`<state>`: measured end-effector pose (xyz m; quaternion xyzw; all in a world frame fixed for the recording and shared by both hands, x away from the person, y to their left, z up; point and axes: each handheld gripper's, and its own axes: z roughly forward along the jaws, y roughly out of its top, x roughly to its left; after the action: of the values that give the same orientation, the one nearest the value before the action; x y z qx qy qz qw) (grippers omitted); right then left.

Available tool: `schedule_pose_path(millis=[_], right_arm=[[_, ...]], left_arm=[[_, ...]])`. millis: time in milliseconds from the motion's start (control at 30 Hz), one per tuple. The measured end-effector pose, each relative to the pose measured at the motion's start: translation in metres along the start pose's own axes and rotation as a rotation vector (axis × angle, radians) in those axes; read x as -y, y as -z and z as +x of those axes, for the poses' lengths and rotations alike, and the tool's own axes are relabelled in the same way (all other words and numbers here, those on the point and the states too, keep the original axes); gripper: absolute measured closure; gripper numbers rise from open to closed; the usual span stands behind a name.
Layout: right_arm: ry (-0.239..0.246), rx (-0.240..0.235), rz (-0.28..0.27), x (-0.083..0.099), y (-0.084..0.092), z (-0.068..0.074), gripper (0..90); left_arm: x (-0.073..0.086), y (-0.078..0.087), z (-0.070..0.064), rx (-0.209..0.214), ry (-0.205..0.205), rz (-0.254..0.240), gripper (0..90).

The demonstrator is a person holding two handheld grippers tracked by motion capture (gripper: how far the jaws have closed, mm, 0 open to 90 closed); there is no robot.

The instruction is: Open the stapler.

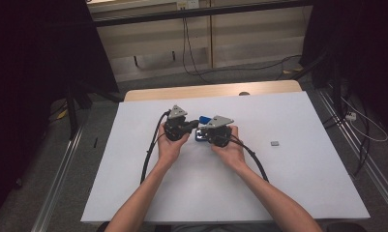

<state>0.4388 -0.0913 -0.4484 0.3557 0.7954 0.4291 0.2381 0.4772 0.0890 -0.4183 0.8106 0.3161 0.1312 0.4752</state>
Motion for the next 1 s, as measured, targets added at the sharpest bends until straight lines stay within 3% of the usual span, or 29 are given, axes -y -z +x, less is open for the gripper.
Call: schedule_pose_path(millis=[167, 367, 600, 700, 833, 1000], right_arm=[[-0.022, 0.040, -0.043, -0.002, 0.000, -0.001, 90.0], [-0.017, 0.048, -0.051, -0.001, 0.001, -0.001, 90.0], [-0.011, 0.053, -0.052, -0.001, 0.001, -0.001, 90.0], [-0.012, 0.059, -0.056, -0.002, 0.003, -0.002, 90.0], [-0.009, 0.061, -0.060, -0.002, 0.004, -0.003, 90.0], [-0.026, 0.058, -0.061, -0.001, 0.002, -0.002, 90.0]], left_arm=[[0.001, -0.001, 0.001, -0.001, 0.007, -0.002, 90.0], [0.004, -0.003, 0.001, 0.001, -0.005, 0.040, 90.0], [0.007, -0.012, 0.000, 0.000, -0.005, 0.051, 90.0], [0.009, -0.015, 0.003, -0.003, 0.019, 0.047, 90.0], [0.009, -0.015, 0.002, -0.006, -0.007, 0.054, 90.0], [0.012, -0.016, 0.004, -0.005, -0.010, 0.062, 90.0]])
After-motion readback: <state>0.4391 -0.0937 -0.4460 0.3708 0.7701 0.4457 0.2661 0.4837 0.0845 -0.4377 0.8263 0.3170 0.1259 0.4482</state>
